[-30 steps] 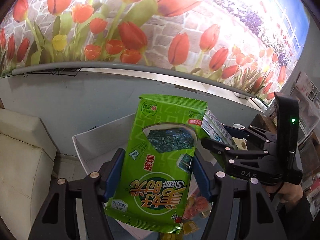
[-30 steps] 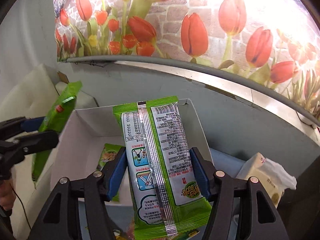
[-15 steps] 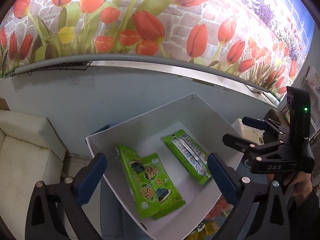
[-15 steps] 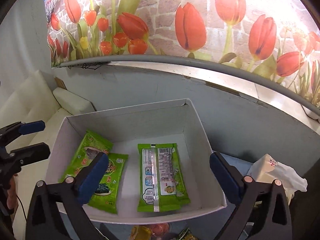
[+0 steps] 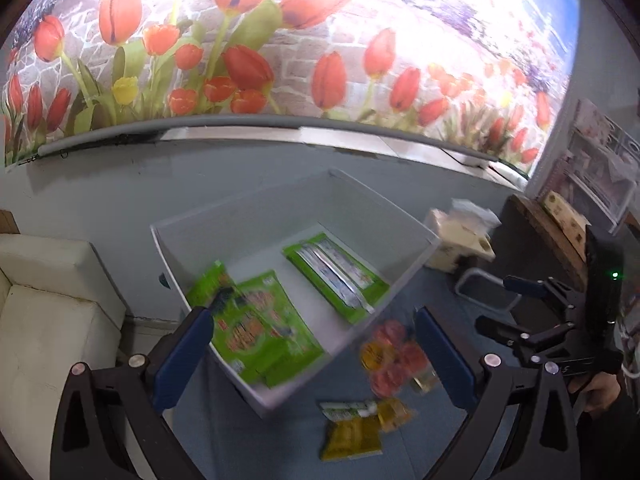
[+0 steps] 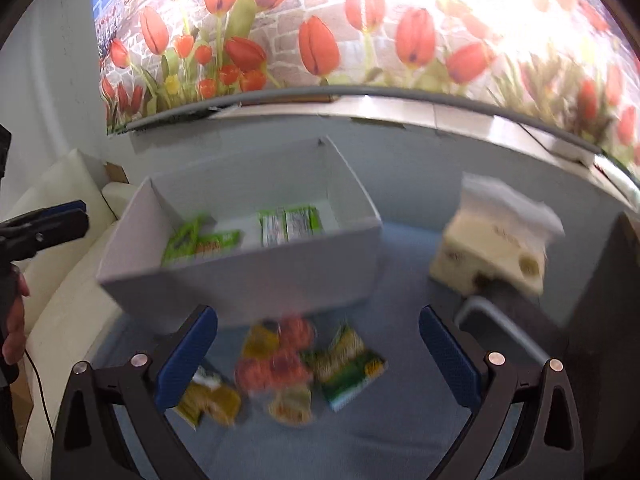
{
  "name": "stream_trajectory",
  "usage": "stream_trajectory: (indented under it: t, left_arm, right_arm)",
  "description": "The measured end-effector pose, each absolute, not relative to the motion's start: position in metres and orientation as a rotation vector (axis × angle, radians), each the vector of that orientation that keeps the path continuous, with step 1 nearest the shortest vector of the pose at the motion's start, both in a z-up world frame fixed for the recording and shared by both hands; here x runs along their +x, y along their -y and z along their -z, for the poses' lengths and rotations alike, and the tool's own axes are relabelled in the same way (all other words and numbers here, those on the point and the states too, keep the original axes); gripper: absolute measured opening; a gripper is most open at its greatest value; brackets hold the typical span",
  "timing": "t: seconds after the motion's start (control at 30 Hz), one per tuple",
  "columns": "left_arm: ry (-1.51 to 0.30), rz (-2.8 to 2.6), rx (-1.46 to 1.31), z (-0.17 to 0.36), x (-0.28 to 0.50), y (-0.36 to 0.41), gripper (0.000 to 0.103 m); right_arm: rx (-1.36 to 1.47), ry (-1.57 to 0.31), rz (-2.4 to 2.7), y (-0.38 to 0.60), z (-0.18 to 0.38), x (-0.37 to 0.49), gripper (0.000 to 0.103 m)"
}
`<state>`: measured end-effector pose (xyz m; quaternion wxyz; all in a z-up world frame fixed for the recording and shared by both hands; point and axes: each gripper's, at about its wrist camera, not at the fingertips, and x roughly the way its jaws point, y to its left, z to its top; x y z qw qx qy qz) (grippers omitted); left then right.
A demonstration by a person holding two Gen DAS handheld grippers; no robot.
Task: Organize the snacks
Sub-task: 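Lower the right gripper onto a round jelly cup and grasp it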
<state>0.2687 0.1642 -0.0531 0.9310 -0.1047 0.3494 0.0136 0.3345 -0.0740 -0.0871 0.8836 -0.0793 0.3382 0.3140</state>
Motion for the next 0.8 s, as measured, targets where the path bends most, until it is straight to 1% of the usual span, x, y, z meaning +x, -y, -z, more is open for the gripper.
stream_trajectory:
  t: [0.13, 0.27, 0.33, 0.37, 0.43, 0.6, 0.63, 0.67, 0.7, 0.73, 0.8]
  left_arm:
    - [-0.741, -0.004, -0.19, 0.088, 0.224, -0.12, 0.103]
    - [-0.784, 0.006, -0.204, 0.122, 0.189, -0.085, 0.103]
    - [-0.81, 0.009, -0.228, 0.137, 0.175, -0.075, 0.103]
    - [-0.818, 0.021, -0.243, 0.143, 0.168, -0.073, 0.103]
    - [-0.855, 0.009, -0.272, 0.155, 0.157, -0.071, 0.103]
    - [-0.893, -0.017, -0.317, 0.169, 0.138, -0.075, 0.103]
    - [-0.897, -0.017, -0.318, 0.17, 0.136, -0.076, 0.103]
    - [-0.9, -0.022, -0.32, 0.171, 0.134, -0.077, 0.103]
    - [-0.899, -0.029, -0.323, 0.171, 0.132, -0.078, 0.103]
    - [-0.9, -0.029, -0.324, 0.171, 0.131, -0.079, 0.103]
    - [-0.9, -0.029, -0.321, 0.171, 0.128, -0.081, 0.103]
  right_arm:
    - [-0.137, -0.754, -0.631, 0.098, 0.132, 0.3, 0.103]
    - [-0.161, -0.797, -0.581, 0.101, 0.171, 0.285, 0.103]
    - [-0.158, -0.81, -0.586, 0.097, 0.179, 0.283, 0.102]
    - [-0.153, -0.805, -0.588, 0.095, 0.18, 0.283, 0.098]
    - [-0.156, -0.81, -0.589, 0.088, 0.182, 0.286, 0.094]
    - [-0.129, -0.831, -0.57, 0.068, 0.188, 0.309, 0.093]
    - [-0.132, -0.836, -0.559, 0.064, 0.19, 0.314, 0.089]
    - [-0.139, -0.846, -0.547, 0.059, 0.192, 0.319, 0.077]
    - [-0.143, -0.861, -0.55, 0.056, 0.195, 0.322, 0.069]
    - [-0.156, -0.875, -0.542, 0.051, 0.198, 0.324, 0.057]
    - [-0.193, -0.863, -0.527, 0.044, 0.2, 0.322, 0.056]
